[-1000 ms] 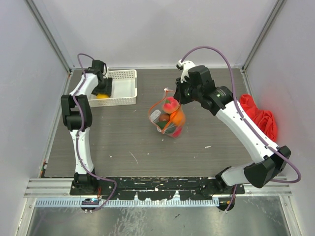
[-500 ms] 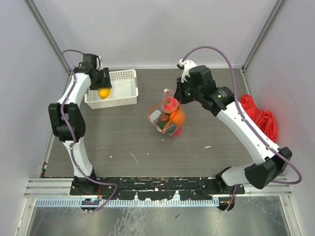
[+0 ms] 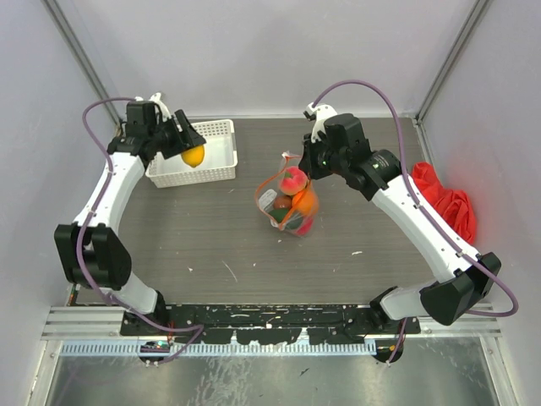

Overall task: Place the food in the zip-top bag and seal the zipper
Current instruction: Pick up the fake fruit from the bin, then place the fake fruit in the zipper food storage bag.

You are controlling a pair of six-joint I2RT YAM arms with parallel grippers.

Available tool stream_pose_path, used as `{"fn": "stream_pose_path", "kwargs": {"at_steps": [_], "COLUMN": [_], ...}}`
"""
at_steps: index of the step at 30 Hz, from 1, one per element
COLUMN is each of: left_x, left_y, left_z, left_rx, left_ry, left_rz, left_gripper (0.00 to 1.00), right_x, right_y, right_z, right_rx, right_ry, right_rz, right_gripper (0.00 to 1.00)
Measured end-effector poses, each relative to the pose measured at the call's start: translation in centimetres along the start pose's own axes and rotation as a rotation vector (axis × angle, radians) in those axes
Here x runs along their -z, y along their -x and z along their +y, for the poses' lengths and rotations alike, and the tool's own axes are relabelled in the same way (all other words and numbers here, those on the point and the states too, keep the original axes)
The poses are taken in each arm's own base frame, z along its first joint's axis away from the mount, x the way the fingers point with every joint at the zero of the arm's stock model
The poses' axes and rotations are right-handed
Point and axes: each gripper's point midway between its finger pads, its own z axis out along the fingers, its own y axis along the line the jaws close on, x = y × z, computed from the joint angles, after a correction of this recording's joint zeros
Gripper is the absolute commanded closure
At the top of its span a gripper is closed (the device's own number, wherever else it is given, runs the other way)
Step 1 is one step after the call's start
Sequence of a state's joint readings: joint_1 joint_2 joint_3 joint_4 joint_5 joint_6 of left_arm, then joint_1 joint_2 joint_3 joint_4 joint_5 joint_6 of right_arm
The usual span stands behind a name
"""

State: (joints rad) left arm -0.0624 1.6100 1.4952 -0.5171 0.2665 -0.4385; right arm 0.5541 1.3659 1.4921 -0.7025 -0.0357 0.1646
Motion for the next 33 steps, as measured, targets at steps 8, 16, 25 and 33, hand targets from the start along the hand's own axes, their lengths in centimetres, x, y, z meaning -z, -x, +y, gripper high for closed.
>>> {"fn": "stream_pose_path", "kwargs": {"at_steps": [8,16,25,33], "left_x": [4.4,8.7,14.5,15.0], "left_y": [-1.3,-4.5,-6.9,-11.0], "left_z": [-6.1,-13.7,-20.1,-24.1], "left_rx": [0.039,-0.046,-0.14,-0.216], "left_ry": [-0.187,-0.403,-0.628,-0.747], "left_rz": [-0.043,-0.062,-0.14,-0.123], "left_gripper": [0.63,0.63,0.63,0.63], "right_x": [-0.3,-0.6,-0.8,-0.9], "right_y": [-0.2,-0.6,-0.7,-0.9], "right_z": [0.0,-0.1,0.0,0.0], "right_rx": [-0.005,-0.017,-0.028,-0.037], "right_ry": [0.0,0.0,0.003,0.003], "right_rz": [0.0,0.003,0.002,0.006], "right_gripper": [1.0,1.0,1.0,1.0]}}
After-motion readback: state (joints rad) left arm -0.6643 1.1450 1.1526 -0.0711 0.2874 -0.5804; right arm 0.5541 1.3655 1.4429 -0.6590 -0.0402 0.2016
